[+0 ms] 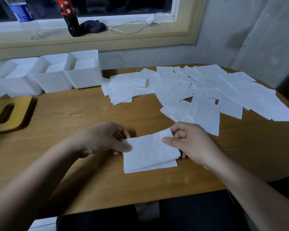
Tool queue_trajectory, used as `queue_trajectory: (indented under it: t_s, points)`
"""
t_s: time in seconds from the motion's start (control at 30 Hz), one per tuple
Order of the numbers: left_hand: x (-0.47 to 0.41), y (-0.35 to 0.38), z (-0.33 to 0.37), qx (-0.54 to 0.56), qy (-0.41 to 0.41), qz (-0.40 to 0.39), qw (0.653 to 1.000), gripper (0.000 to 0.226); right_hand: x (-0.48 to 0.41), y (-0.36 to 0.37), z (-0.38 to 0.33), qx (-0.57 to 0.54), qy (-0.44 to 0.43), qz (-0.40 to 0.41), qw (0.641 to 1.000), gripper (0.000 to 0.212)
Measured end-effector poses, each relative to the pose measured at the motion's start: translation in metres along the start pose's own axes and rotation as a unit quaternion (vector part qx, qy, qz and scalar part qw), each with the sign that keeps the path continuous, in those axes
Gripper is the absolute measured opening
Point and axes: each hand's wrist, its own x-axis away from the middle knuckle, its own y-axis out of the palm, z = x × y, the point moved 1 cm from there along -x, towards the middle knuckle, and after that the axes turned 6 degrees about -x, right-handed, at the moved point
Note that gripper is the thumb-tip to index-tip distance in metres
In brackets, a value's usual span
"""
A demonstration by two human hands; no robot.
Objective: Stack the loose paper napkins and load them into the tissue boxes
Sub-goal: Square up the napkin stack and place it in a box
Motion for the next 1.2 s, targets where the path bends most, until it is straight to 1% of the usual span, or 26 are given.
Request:
queue_trajectory:
  t_s: [0.13, 0.27, 0.37, 0.5, 0.6, 0.7, 0.77, 0.83, 0.9, 0.93, 1.07, 1.13, 1.2]
  points:
    - [-0.002, 0.001, -0.004, -0.017, -0.004, 0.011, 1.000, 0.022, 0.002, 0.005, 0.006, 0.027, 0.004, 0.011, 1.000, 0.017]
    - [-0.002, 0.003, 0.000, -0.080, -0.003, 0.016, 0.997, 0.023, 0.002, 0.011, 0.008, 0.095, -0.010, 0.030, 0.995, 0.020]
    - [-0.003, 0.003, 0.001, -0.098, -0.005, 0.014, 0.995, 0.024, 0.003, 0.013, 0.008, 0.121, -0.019, 0.045, 0.991, 0.022]
    - [-0.004, 0.004, 0.001, -0.122, -0.005, 0.021, 0.992, 0.026, 0.004, 0.016, 0.008, 0.153, -0.027, 0.059, 0.986, 0.032]
    - [-0.004, 0.006, 0.001, -0.160, -0.007, 0.039, 0.986, 0.027, 0.005, 0.013, 0.005, 0.157, -0.023, 0.053, 0.986, 0.043]
    - [-0.006, 0.007, 0.001, -0.186, -0.009, 0.049, 0.981, 0.030, 0.008, 0.005, 0.003, 0.194, -0.019, 0.046, 0.980, 0.052]
    - [-0.008, 0.009, 0.003, -0.184, -0.002, 0.048, 0.982, 0.031, 0.012, -0.003, 0.003, 0.218, -0.031, 0.054, 0.974, 0.048]
    - [-0.011, 0.011, 0.008, -0.195, 0.007, 0.049, 0.980, 0.032, 0.014, -0.016, 0.005, 0.249, -0.071, 0.084, 0.962, 0.036]
    - [-0.015, 0.015, 0.014, -0.201, 0.015, 0.052, 0.978, 0.033, 0.013, -0.034, 0.012, 0.309, -0.116, 0.126, 0.936, 0.028]
    - [-0.017, 0.017, 0.017, -0.202, 0.018, 0.053, 0.978, 0.034, 0.011, -0.044, 0.016, 0.335, -0.124, 0.143, 0.923, 0.027]
    - [-0.025, 0.024, 0.028, -0.209, 0.027, 0.050, 0.976, 0.035, -0.001, -0.075, 0.040, 0.401, -0.130, 0.171, 0.890, 0.026]
    - [-0.030, 0.026, 0.033, -0.209, 0.032, 0.050, 0.976, 0.036, -0.005, -0.080, 0.048, 0.416, -0.124, 0.170, 0.885, 0.024]
    - [-0.034, 0.029, 0.037, -0.211, 0.035, 0.049, 0.976, 0.037, -0.007, -0.082, 0.053, 0.417, -0.129, 0.169, 0.883, 0.014]
